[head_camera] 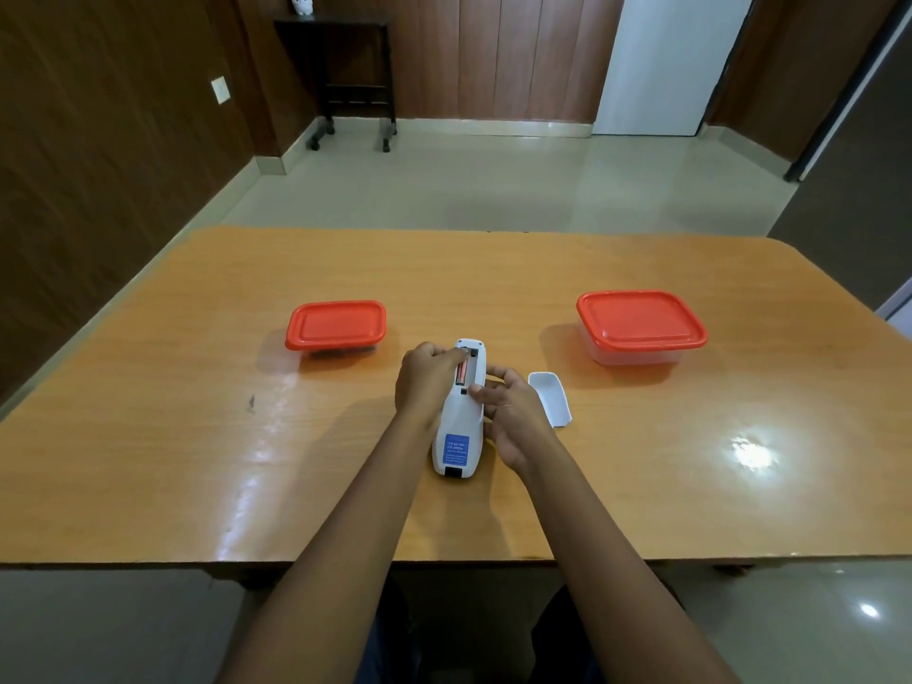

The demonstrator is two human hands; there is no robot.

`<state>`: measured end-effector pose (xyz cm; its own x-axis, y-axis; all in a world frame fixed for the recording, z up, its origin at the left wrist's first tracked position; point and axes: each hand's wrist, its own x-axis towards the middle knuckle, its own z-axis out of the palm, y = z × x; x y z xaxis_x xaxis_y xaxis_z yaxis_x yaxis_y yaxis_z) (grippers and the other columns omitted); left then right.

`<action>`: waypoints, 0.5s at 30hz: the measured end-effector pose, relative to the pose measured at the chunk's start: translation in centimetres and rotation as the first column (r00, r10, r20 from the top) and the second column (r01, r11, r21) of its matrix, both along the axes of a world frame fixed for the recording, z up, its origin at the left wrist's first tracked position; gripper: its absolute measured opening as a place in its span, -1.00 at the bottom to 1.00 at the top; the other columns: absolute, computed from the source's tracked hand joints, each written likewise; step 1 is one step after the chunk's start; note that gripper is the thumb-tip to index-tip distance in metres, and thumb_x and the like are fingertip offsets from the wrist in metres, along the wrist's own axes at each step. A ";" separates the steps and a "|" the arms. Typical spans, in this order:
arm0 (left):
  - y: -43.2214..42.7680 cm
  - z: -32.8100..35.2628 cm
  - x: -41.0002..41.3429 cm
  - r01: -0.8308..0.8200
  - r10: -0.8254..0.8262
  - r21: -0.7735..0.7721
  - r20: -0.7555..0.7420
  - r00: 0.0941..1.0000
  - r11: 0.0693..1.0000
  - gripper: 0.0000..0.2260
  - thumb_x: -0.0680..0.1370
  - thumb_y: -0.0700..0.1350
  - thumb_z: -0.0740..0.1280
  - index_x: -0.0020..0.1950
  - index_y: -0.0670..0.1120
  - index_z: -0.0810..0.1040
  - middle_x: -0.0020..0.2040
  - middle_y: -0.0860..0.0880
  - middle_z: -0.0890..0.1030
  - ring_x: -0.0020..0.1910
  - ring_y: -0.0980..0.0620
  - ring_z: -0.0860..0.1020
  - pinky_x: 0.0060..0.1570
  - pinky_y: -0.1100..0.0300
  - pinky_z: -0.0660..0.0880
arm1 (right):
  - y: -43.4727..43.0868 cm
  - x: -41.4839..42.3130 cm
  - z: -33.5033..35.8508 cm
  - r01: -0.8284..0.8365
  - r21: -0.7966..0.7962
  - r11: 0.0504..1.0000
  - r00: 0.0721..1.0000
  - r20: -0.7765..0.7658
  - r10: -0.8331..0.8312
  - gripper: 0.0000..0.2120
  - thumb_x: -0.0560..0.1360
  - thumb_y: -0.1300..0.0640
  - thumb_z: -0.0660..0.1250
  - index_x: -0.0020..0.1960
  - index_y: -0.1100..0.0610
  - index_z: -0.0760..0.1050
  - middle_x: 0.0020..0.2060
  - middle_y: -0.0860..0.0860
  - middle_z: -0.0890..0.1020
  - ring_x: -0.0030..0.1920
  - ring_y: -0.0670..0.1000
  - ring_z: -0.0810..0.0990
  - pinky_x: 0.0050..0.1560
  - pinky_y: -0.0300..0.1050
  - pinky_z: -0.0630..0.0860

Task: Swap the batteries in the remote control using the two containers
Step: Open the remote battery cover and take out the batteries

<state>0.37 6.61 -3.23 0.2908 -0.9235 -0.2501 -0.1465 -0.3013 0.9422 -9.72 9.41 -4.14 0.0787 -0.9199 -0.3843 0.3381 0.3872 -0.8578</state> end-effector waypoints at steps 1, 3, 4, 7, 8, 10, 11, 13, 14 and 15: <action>0.0 0.0 -0.1 0.001 -0.001 -0.002 -0.014 1.000 1.000 -0.87 0.42 -0.01 0.31 -0.25 -0.05 0.45 -0.25 -0.06 0.57 -0.28 -0.06 0.51 -0.19 0.07 0.42 | 0.0 0.0 0.0 0.007 -0.005 1.000 1.000 0.001 -0.007 -0.72 0.51 0.36 0.22 0.18 0.12 0.42 -0.14 0.03 0.58 -0.19 0.01 0.54 -0.18 -0.09 0.46; 0.0 0.1 -0.5 -0.005 0.005 -0.001 -0.046 0.999 1.000 -0.87 0.42 -0.01 0.29 -0.22 -0.07 0.45 -0.22 -0.09 0.58 -0.24 -0.09 0.52 -0.18 0.05 0.44 | 0.1 0.1 -0.1 0.021 -0.020 1.000 1.000 0.006 -0.021 -0.69 0.53 0.36 0.20 0.23 0.16 0.41 -0.12 0.04 0.58 -0.20 -0.02 0.53 -0.20 -0.13 0.45; 0.1 0.2 -0.7 -0.016 0.015 -0.001 -0.047 0.999 1.000 -0.85 0.41 0.00 0.28 -0.21 -0.08 0.45 -0.21 -0.09 0.57 -0.23 -0.09 0.51 -0.17 0.04 0.43 | 0.1 0.2 -0.1 0.027 -0.031 0.999 1.000 0.010 -0.027 -0.70 0.53 0.37 0.19 0.24 0.17 0.40 -0.10 0.04 0.58 -0.20 -0.03 0.53 -0.23 -0.15 0.46; 0.0 0.6 -1.2 -0.052 0.052 0.006 0.013 0.999 0.999 -0.82 0.39 0.03 0.19 -0.22 -0.09 0.38 -0.22 -0.08 0.50 -0.22 -0.10 0.46 -0.16 0.07 0.37 | 0.2 0.5 0.2 0.040 -0.065 0.997 0.999 0.005 -0.039 -0.74 0.54 0.36 0.19 0.17 0.12 0.41 -0.06 0.03 0.59 -0.22 -0.06 0.55 -0.29 -0.19 0.46; -0.1 0.8 -1.3 -0.066 0.065 0.022 0.050 0.997 0.998 -0.81 0.41 0.03 0.17 -0.18 -0.09 0.39 -0.18 -0.09 0.52 -0.19 -0.12 0.48 -0.14 0.07 0.38 | 0.2 0.6 0.2 0.045 -0.071 0.997 0.999 -0.001 -0.045 -0.75 0.54 0.36 0.19 0.15 0.12 0.41 -0.06 0.03 0.59 -0.23 -0.06 0.55 -0.30 -0.19 0.46; -0.4 1.1 -1.6 -0.112 0.100 0.078 0.142 0.985 0.991 -0.73 0.45 0.02 0.12 0.00 -0.12 0.44 0.00 -0.11 0.58 -0.04 -0.16 0.54 -0.02 0.04 0.43 | 0.1 0.8 0.1 0.056 -0.075 0.996 0.998 -0.012 -0.058 -0.74 0.54 0.36 0.19 0.18 0.13 0.43 -0.03 0.04 0.60 -0.22 -0.05 0.55 -0.29 -0.18 0.47; -0.5 1.2 -1.7 -0.138 0.118 0.102 0.181 0.976 0.985 -0.68 0.46 0.02 0.11 0.08 -0.14 0.44 0.06 -0.12 0.58 0.03 -0.18 0.55 0.04 0.01 0.45 | 0.1 0.9 0.0 0.062 -0.075 0.995 0.998 -0.021 -0.063 -0.72 0.53 0.36 0.19 0.19 0.15 0.44 -0.01 0.06 0.61 -0.22 -0.04 0.55 -0.28 -0.17 0.47; -0.8 1.3 -1.9 -0.171 0.142 0.126 0.208 0.968 0.977 -0.63 0.46 0.02 0.09 0.14 -0.15 0.44 0.11 -0.13 0.59 0.08 -0.19 0.55 0.09 -0.01 0.45 | 0.0 1.0 -0.1 0.067 -0.075 0.995 0.997 -0.040 -0.070 -0.71 0.52 0.35 0.20 0.21 0.16 0.45 0.00 0.07 0.61 -0.20 -0.02 0.56 -0.26 -0.14 0.49; -0.9 1.4 -1.9 -0.176 0.147 0.129 0.208 0.967 0.976 -0.63 0.46 0.02 0.09 0.14 -0.15 0.44 0.11 -0.14 0.59 0.07 -0.19 0.55 0.09 -0.01 0.45 | 0.0 1.1 -0.1 0.068 -0.077 0.995 0.996 -0.048 -0.072 -0.70 0.52 0.35 0.20 0.22 0.16 0.45 0.00 0.08 0.62 -0.19 -0.01 0.56 -0.24 -0.12 0.50; -1.0 1.4 -1.9 -0.175 0.146 0.131 0.205 0.968 0.976 -0.63 0.46 0.02 0.09 0.14 -0.15 0.44 0.10 -0.14 0.59 0.07 -0.19 0.55 0.07 0.00 0.44 | -0.1 1.2 -0.1 0.070 -0.079 0.994 0.996 -0.050 -0.074 -0.71 0.52 0.35 0.20 0.21 0.16 0.45 -0.01 0.08 0.62 -0.18 0.00 0.56 -0.23 -0.11 0.51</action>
<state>-1.51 5.63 -1.84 0.4881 -0.8183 -0.3035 -0.2599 -0.4683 0.8445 -8.53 9.33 -4.22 -0.0069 -0.9495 -0.3136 0.3163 0.2954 -0.9015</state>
